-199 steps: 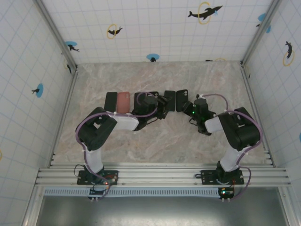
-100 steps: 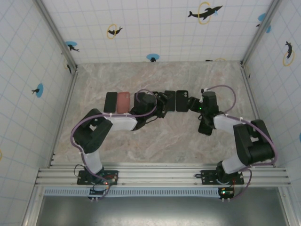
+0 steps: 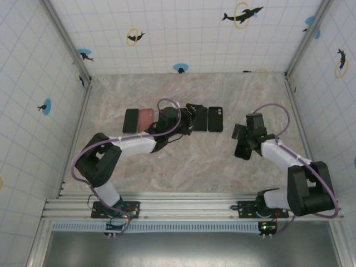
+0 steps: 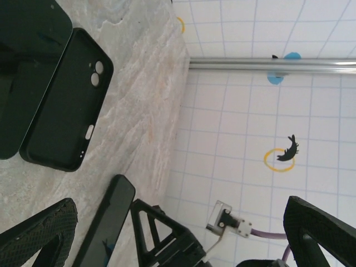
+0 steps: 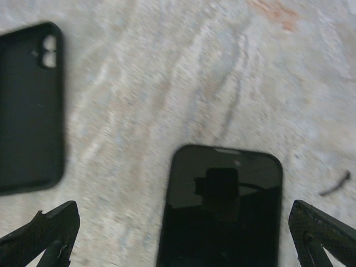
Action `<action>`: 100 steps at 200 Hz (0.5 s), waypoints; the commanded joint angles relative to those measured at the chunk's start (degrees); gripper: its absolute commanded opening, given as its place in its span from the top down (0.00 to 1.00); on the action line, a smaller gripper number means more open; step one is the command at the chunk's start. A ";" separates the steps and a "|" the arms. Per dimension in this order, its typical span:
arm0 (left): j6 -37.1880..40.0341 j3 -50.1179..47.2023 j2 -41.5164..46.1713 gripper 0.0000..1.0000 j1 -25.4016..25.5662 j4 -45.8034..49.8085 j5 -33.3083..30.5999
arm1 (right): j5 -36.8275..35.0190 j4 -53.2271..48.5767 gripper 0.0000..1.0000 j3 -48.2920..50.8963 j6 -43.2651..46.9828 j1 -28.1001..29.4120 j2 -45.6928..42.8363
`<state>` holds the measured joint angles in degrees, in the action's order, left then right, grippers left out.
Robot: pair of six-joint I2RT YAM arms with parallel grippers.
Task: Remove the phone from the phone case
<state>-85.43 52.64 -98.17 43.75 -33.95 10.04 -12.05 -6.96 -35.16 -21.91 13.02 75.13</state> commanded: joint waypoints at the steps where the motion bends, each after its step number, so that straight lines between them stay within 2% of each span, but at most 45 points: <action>1: 1.12 -1.78 0.71 0.02 -0.67 -1.54 3.09 | -3.15 -5.69 0.01 1.59 -1.37 -0.19 -0.95; 52: 0.53 -2.59 0.26 0.02 -1.12 -3.79 6.03 | -2.56 -7.54 0.01 2.67 -6.07 -0.01 -0.07; 100: 0.53 -2.95 0.41 0.03 -1.47 -4.34 6.92 | -0.11 -5.28 0.01 3.30 -7.87 0.35 1.50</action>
<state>-85.47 50.87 -98.15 42.94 -36.51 15.55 -12.62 -12.64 -32.71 -27.64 13.08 75.24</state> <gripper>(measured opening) 0.973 0.997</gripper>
